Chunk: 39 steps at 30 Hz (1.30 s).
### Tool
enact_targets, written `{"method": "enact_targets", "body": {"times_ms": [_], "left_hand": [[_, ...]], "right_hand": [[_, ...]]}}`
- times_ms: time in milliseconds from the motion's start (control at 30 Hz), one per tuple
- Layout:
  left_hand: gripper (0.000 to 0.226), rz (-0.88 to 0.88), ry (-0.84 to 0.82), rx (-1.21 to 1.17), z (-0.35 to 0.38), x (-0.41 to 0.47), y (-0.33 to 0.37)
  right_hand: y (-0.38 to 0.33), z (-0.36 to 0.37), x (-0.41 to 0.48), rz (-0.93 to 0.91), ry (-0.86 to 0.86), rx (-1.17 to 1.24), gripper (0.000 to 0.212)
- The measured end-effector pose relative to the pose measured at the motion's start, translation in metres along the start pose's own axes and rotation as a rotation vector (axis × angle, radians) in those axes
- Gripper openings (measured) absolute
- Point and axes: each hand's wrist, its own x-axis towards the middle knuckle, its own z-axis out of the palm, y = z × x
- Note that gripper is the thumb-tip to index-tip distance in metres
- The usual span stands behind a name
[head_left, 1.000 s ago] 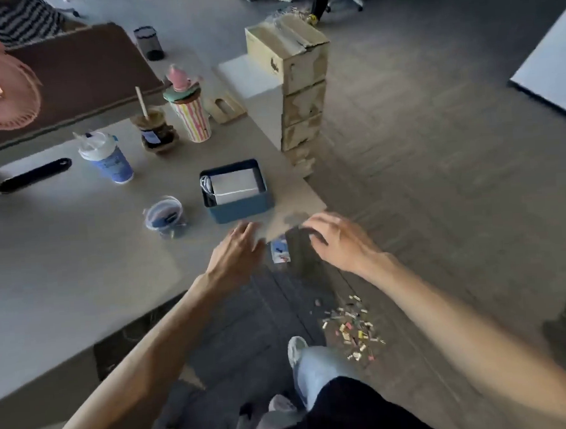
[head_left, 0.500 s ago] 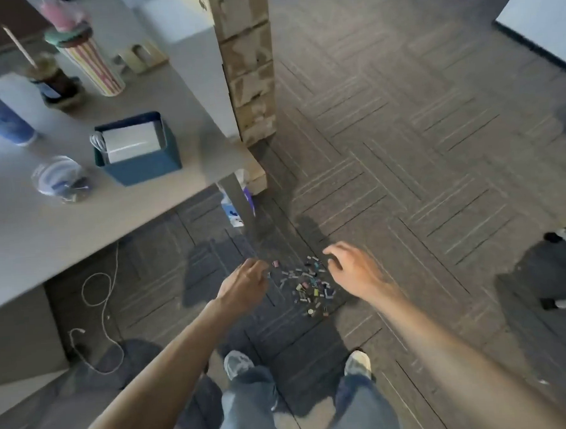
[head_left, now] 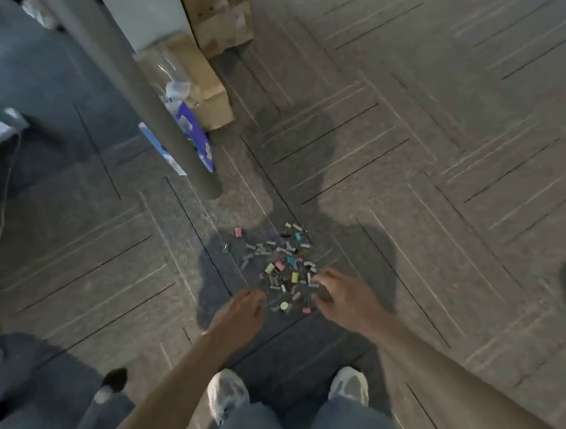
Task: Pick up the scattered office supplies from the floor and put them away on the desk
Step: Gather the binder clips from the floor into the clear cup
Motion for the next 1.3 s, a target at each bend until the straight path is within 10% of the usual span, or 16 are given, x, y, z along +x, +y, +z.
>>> {"method": "enact_targets", "body": {"times_ms": [267,533,900,1100,1300], "left_hand": [[0.031,0.092,-0.031,0.147,0.148,0.138,-0.124],[0.129,0.210,0.205,0.360,0.197,0.222,-0.154],[0.057,0.600,0.307,0.267,0.210,0.211,-0.150],[0.120,0.487,0.191,0.434,0.220,0.195,-0.150],[0.067,0.706,0.418,0.292,0.232,0.204,-0.168]], "right_hand": [[0.116,0.174,0.127,0.006,-0.066,-0.078,0.057],[0.153,0.225,0.217,-0.024,-0.067,-0.388,0.117],[0.155,0.248,0.194,-0.285,0.052,-0.326,0.048],[0.156,0.245,0.172,-0.223,-0.165,-0.456,0.117],[0.159,0.254,0.164,-0.328,-0.145,-0.477,0.079]]}}
